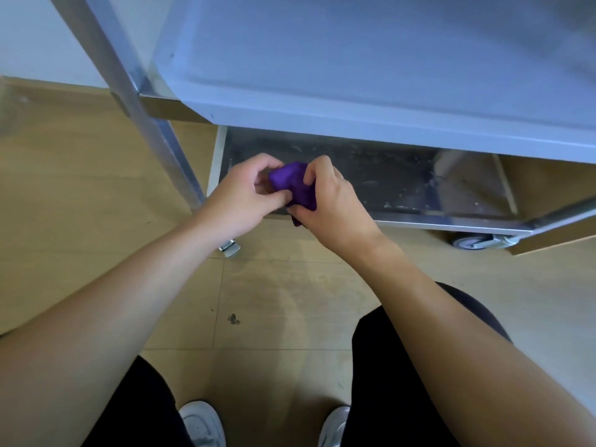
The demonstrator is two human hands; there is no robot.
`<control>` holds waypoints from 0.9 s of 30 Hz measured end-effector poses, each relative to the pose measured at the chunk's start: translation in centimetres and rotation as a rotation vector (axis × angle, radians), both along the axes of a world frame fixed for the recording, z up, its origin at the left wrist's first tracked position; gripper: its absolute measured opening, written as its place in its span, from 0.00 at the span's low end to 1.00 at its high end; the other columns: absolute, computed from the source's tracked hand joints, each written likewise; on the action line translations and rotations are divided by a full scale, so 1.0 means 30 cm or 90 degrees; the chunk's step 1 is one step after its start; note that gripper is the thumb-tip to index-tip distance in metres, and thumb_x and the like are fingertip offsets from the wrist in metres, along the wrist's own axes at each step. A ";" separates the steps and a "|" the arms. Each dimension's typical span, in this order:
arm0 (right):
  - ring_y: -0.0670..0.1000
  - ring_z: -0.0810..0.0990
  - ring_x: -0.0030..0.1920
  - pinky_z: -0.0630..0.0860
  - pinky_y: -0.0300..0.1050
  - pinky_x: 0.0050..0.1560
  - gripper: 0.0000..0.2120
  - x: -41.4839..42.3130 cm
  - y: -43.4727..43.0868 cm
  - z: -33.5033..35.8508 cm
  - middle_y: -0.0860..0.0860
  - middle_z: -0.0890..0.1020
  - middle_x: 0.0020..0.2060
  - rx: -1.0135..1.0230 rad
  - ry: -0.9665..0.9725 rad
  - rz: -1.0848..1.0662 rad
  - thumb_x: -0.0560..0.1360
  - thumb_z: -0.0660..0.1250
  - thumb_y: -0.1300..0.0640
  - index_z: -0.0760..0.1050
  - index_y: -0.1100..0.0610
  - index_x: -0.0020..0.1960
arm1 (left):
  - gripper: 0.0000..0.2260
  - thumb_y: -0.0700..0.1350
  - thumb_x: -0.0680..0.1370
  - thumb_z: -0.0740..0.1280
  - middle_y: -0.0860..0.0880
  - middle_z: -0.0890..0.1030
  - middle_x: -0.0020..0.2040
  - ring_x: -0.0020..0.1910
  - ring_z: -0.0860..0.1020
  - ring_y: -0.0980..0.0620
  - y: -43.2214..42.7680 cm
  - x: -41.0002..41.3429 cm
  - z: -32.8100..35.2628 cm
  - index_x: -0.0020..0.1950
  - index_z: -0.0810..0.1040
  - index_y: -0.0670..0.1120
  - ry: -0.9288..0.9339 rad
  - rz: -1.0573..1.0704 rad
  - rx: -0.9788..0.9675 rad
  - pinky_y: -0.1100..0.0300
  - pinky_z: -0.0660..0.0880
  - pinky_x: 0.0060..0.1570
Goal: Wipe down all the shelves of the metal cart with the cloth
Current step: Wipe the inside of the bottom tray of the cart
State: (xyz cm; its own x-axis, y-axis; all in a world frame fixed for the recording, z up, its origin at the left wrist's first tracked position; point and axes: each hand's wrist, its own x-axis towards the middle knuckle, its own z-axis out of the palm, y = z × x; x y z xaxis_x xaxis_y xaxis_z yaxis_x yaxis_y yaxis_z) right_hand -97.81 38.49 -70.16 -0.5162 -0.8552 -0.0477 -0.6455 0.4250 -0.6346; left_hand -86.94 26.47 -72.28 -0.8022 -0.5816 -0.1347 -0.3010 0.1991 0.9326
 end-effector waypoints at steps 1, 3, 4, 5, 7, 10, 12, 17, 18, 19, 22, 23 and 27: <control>0.59 0.78 0.46 0.77 0.54 0.47 0.17 -0.002 0.001 -0.005 0.57 0.76 0.51 0.010 -0.002 0.004 0.72 0.71 0.61 0.63 0.58 0.51 | 0.11 0.45 0.72 0.73 0.55 0.84 0.43 0.44 0.83 0.54 -0.001 -0.006 -0.005 0.50 0.77 0.57 -0.006 0.000 -0.020 0.47 0.79 0.54; 0.58 0.80 0.43 0.79 0.54 0.44 0.15 -0.011 0.000 -0.011 0.56 0.79 0.48 0.025 -0.010 0.017 0.74 0.71 0.59 0.65 0.59 0.52 | 0.08 0.48 0.72 0.73 0.54 0.83 0.41 0.43 0.82 0.53 -0.005 -0.021 -0.008 0.50 0.78 0.56 -0.023 0.008 -0.049 0.46 0.79 0.52; 0.57 0.80 0.42 0.79 0.53 0.43 0.14 -0.018 -0.001 -0.015 0.56 0.80 0.47 0.024 -0.014 0.019 0.75 0.70 0.59 0.66 0.60 0.53 | 0.08 0.50 0.72 0.73 0.53 0.83 0.40 0.42 0.81 0.53 -0.008 -0.027 -0.007 0.49 0.78 0.55 -0.027 0.013 -0.055 0.46 0.79 0.51; 0.56 0.80 0.42 0.79 0.50 0.42 0.13 -0.025 -0.002 -0.018 0.55 0.80 0.47 0.017 -0.015 0.018 0.75 0.70 0.58 0.67 0.59 0.54 | 0.07 0.52 0.72 0.73 0.52 0.83 0.40 0.42 0.81 0.52 -0.009 -0.032 -0.007 0.48 0.78 0.55 -0.027 0.020 -0.052 0.45 0.79 0.51; 0.54 0.78 0.45 0.74 0.43 0.43 0.12 -0.029 -0.006 -0.028 0.54 0.77 0.50 -0.002 -0.009 0.014 0.76 0.69 0.58 0.70 0.59 0.55 | 0.07 0.54 0.73 0.72 0.48 0.84 0.44 0.44 0.82 0.49 -0.008 -0.035 -0.011 0.48 0.79 0.55 -0.023 0.032 -0.021 0.44 0.78 0.53; 0.54 0.75 0.49 0.69 0.36 0.50 0.13 -0.023 -0.019 -0.048 0.55 0.72 0.55 -0.018 -0.010 0.004 0.76 0.69 0.58 0.72 0.58 0.59 | 0.08 0.55 0.74 0.70 0.46 0.83 0.48 0.46 0.83 0.48 -0.005 -0.037 -0.028 0.50 0.79 0.54 -0.004 0.061 0.024 0.47 0.80 0.52; 0.54 0.75 0.49 0.68 0.35 0.50 0.12 -0.019 -0.030 -0.059 0.55 0.73 0.53 -0.026 -0.028 0.003 0.76 0.68 0.58 0.72 0.58 0.58 | 0.08 0.55 0.74 0.70 0.47 0.82 0.46 0.45 0.82 0.50 -0.006 -0.042 -0.035 0.48 0.79 0.54 0.010 0.084 -0.005 0.55 0.81 0.43; 0.50 0.75 0.47 0.65 0.36 0.38 0.16 -0.030 -0.032 -0.075 0.52 0.75 0.48 0.026 -0.064 0.034 0.74 0.70 0.48 0.70 0.57 0.52 | 0.10 0.56 0.75 0.65 0.47 0.84 0.45 0.48 0.82 0.45 -0.013 -0.035 -0.041 0.46 0.82 0.52 0.007 0.049 0.030 0.42 0.79 0.53; 0.49 0.76 0.46 0.68 0.35 0.38 0.17 -0.034 -0.030 -0.075 0.51 0.76 0.48 0.036 -0.073 0.033 0.74 0.70 0.46 0.70 0.57 0.52 | 0.09 0.53 0.76 0.64 0.47 0.84 0.45 0.49 0.82 0.43 -0.012 -0.034 -0.044 0.46 0.83 0.52 0.009 0.031 0.047 0.41 0.78 0.54; 0.48 0.76 0.45 0.69 0.33 0.38 0.17 -0.039 -0.028 -0.073 0.50 0.77 0.46 0.035 -0.074 0.030 0.74 0.70 0.46 0.71 0.58 0.51 | 0.09 0.48 0.77 0.63 0.47 0.85 0.45 0.48 0.82 0.44 -0.013 -0.033 -0.049 0.45 0.83 0.52 0.016 0.020 0.068 0.42 0.78 0.55; 0.46 0.74 0.37 0.71 0.33 0.38 0.07 -0.057 -0.021 -0.057 0.48 0.78 0.39 0.012 -0.055 0.032 0.78 0.66 0.54 0.74 0.59 0.48 | 0.12 0.42 0.77 0.64 0.53 0.84 0.45 0.47 0.84 0.52 -0.017 -0.031 -0.050 0.49 0.84 0.56 0.032 -0.012 0.110 0.54 0.81 0.50; 0.47 0.75 0.37 0.71 0.35 0.39 0.06 -0.065 -0.018 -0.052 0.49 0.79 0.38 0.011 -0.053 0.040 0.78 0.64 0.57 0.76 0.59 0.49 | 0.12 0.42 0.77 0.66 0.56 0.83 0.45 0.47 0.83 0.54 -0.023 -0.028 -0.051 0.51 0.83 0.58 0.026 -0.033 0.099 0.57 0.81 0.49; 0.46 0.70 0.32 0.66 0.35 0.32 0.06 -0.075 -0.005 -0.037 0.47 0.75 0.32 -0.003 -0.059 0.054 0.74 0.60 0.64 0.74 0.58 0.42 | 0.20 0.40 0.72 0.73 0.60 0.81 0.51 0.48 0.82 0.54 -0.031 -0.015 -0.042 0.54 0.78 0.63 -0.005 -0.093 0.019 0.60 0.80 0.44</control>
State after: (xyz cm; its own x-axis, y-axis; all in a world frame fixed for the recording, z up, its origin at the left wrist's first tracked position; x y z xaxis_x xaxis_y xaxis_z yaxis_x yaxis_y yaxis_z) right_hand -100.06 38.35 -71.27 -0.4358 -0.8959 -0.0868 -0.6179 0.3679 -0.6948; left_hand -87.41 25.54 -73.53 -0.8765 -0.4550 -0.1571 -0.2787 0.2136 0.9363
